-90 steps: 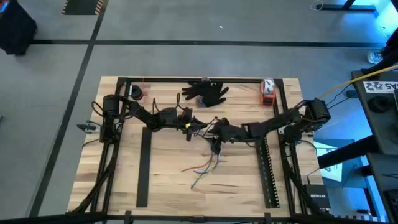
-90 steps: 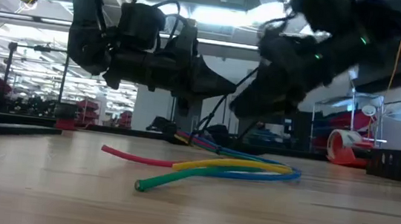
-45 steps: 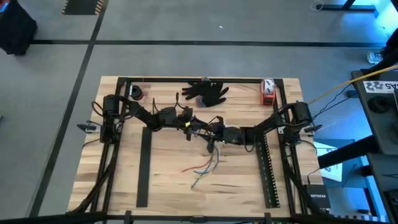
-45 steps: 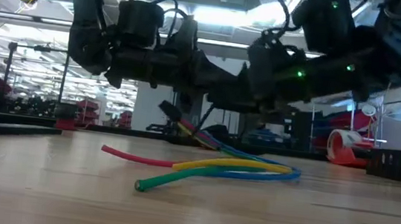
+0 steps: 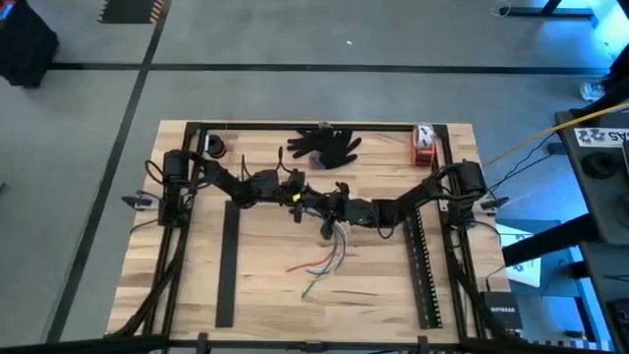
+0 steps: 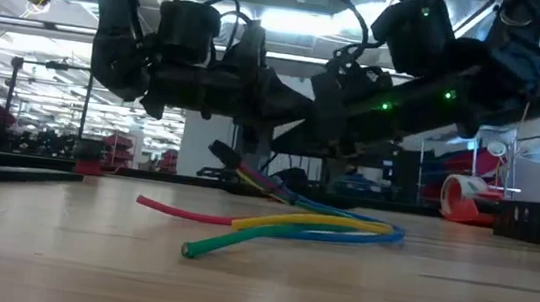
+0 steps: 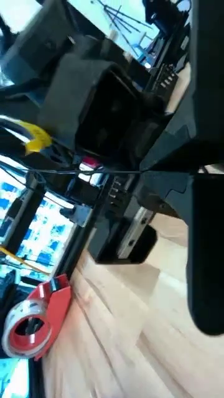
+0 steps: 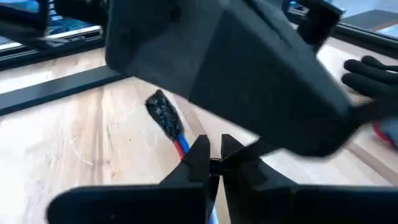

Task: Ziptie cables
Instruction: Wrap the cable wires with the black ziptie

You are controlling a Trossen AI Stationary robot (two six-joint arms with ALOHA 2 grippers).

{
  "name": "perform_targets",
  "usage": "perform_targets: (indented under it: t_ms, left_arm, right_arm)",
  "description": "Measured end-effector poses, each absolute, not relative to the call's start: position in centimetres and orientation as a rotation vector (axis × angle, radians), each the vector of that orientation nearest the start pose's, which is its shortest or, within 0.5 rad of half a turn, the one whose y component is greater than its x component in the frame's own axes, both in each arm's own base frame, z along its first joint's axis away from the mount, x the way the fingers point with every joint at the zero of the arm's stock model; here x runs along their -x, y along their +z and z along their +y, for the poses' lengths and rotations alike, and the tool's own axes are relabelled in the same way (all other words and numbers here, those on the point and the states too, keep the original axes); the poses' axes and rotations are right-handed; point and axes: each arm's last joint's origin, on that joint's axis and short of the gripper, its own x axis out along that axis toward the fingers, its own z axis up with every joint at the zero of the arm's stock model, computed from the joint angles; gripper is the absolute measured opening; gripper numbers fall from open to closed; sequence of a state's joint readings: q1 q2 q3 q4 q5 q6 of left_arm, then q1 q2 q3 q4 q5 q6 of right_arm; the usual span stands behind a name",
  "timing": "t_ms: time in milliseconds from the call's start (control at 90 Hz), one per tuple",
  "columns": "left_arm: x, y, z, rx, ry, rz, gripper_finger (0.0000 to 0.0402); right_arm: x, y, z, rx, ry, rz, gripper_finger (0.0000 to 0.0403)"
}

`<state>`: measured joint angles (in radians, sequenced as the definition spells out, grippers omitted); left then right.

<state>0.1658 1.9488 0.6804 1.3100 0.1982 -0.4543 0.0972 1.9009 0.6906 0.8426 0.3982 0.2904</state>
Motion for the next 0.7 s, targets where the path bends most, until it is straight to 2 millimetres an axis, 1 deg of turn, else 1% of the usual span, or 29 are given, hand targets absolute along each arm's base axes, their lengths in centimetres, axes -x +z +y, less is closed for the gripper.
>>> perform_targets:
  t_ms: [122, 200, 344, 467, 567, 633, 700]
  left_arm:
    - [-33.9, 14.6, 5.1, 0.459, -0.069, -0.118, 0.0]
    - [-33.9, 14.8, 5.1, 0.469, -0.076, -0.143, 0.0]
    - [-33.8, 15.4, 5.1, 0.499, -0.096, -0.187, 0.0]
    - [-33.6, 16.8, 5.0, 0.508, -0.134, -0.27, 0.0]
    - [-33.2, 18.9, 4.9, 0.5, -0.154, -0.33, 0.0]
    - [-32.6, 21.4, 4.8, 0.461, -0.182, -0.442, 0.0]
    - [-31.9, 23.3, 4.7, 0.421, -0.2, -0.5, 0.0]
  right_arm:
    - [-33.3, 10.4, 2.1, -0.2, -0.366, 0.371, 0.0017]
    - [-33.4, 9.9, 2.2, -0.202, -0.355, 0.387, 0.001]
    - [-33.6, 8.6, 2.3, -0.239, -0.347, 0.429, 0.0013]
    - [-34.3, 7.6, 2.4, -0.268, -0.329, 0.463, 0.0014]
    - [-34.9, 7.0, 2.6, -0.274, -0.304, 0.491, 0.0014]
    - [-35.1, 6.7, 2.6, -0.272, -0.302, 0.513, 0.0014]
    - [-35.3, 6.4, 2.6, -0.273, -0.306, 0.536, 0.0014]
